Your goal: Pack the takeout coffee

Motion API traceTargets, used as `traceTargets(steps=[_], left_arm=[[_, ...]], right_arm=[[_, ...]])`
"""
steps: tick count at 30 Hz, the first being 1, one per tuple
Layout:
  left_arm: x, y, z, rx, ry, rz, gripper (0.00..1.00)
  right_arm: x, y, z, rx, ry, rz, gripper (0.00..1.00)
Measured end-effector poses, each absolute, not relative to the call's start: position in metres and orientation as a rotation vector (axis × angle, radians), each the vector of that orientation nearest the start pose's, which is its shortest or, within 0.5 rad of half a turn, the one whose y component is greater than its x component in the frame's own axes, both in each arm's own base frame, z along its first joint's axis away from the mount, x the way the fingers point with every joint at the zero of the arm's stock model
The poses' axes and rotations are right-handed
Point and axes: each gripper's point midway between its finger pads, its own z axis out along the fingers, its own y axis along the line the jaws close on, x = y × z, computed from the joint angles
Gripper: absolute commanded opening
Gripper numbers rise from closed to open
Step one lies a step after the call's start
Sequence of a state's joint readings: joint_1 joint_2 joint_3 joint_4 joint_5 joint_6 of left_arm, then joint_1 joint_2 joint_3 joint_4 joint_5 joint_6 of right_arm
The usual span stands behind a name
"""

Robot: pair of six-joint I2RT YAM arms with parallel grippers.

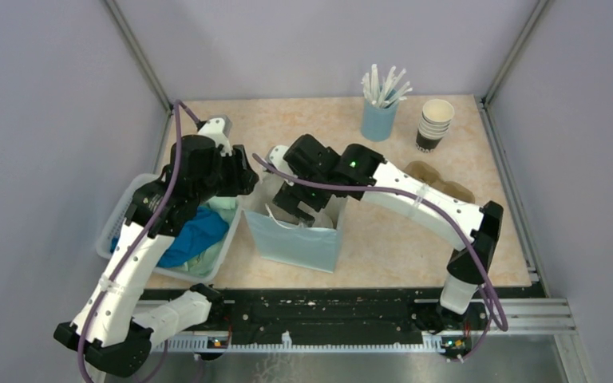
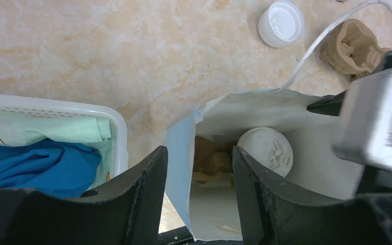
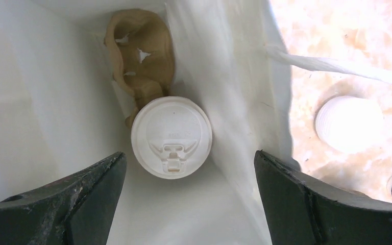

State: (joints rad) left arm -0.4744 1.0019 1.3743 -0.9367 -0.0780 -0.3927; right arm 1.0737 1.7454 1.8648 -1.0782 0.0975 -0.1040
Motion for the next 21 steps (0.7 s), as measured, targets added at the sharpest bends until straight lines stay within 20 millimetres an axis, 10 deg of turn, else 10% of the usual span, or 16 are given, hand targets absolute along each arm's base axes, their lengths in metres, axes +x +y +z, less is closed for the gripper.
traceTargets(steps=[21], left_arm=[[0.245, -0.127, 0.323, 0.036, 2.123, -0.433, 0.65]], right_arm=[[0.223, 0.327, 0.405, -0.941, 1.84, 0.435, 0.7]])
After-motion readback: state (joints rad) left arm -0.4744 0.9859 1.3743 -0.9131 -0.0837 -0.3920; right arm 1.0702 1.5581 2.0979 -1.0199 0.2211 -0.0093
